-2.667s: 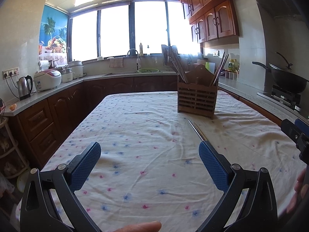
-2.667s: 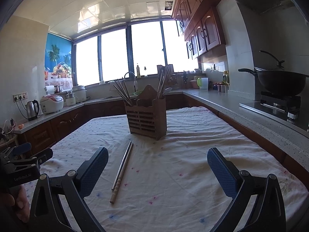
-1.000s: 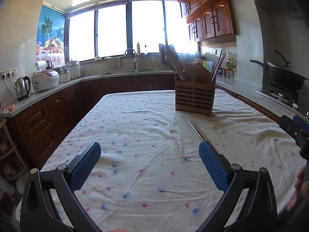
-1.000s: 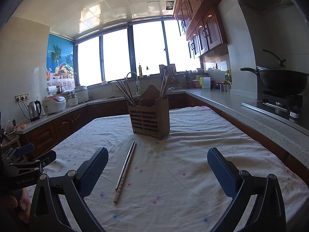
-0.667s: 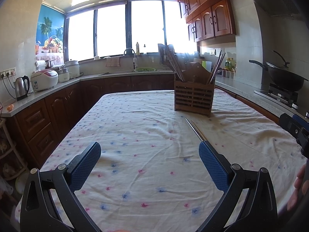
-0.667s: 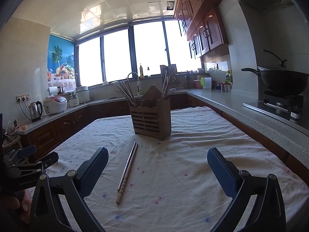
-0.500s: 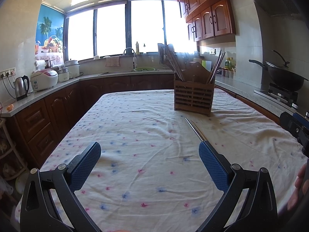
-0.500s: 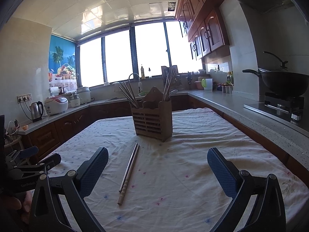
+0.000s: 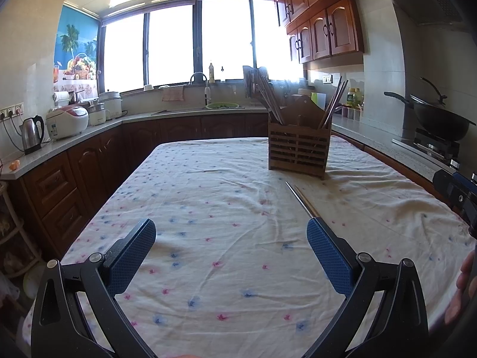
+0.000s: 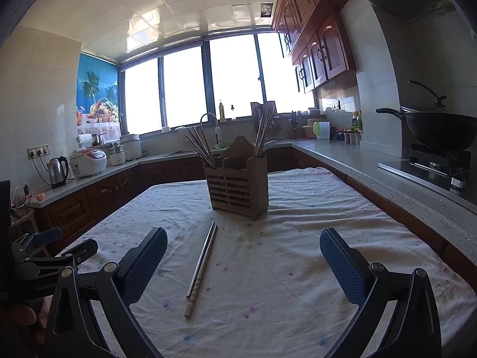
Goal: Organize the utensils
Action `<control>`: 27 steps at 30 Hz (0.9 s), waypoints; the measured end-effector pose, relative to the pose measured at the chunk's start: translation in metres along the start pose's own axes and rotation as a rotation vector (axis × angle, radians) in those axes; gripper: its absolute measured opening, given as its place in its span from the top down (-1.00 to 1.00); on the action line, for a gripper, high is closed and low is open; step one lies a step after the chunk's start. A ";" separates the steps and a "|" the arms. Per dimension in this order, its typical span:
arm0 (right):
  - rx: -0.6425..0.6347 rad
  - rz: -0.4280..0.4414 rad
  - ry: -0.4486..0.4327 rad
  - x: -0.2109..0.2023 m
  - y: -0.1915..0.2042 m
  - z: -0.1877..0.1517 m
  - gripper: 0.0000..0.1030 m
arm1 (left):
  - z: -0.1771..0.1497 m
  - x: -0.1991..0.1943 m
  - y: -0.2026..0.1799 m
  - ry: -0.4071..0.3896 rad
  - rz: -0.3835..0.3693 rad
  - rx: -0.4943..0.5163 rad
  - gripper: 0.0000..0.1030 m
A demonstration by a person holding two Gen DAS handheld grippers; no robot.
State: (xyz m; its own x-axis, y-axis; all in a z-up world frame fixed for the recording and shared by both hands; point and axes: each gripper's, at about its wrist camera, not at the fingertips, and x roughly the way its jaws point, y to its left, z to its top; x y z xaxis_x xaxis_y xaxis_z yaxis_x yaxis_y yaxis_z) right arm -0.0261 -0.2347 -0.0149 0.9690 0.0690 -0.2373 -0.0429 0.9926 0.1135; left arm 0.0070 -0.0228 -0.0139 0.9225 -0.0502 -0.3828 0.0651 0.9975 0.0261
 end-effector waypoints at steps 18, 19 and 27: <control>-0.001 0.000 0.005 0.002 0.001 0.000 -1.00 | 0.004 0.002 0.000 0.012 -0.016 -0.005 -1.00; -0.001 0.001 0.006 0.002 0.000 0.000 -1.00 | 0.004 0.002 0.000 0.013 -0.018 -0.005 -1.00; -0.001 0.002 0.028 0.009 -0.005 0.001 -1.00 | 0.006 0.003 -0.002 0.028 -0.028 -0.004 -1.00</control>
State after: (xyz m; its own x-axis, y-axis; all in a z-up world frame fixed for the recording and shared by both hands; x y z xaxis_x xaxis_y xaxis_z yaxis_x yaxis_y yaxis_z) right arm -0.0168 -0.2386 -0.0171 0.9617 0.0739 -0.2639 -0.0452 0.9925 0.1133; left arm 0.0119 -0.0253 -0.0092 0.9094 -0.0771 -0.4086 0.0894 0.9959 0.0109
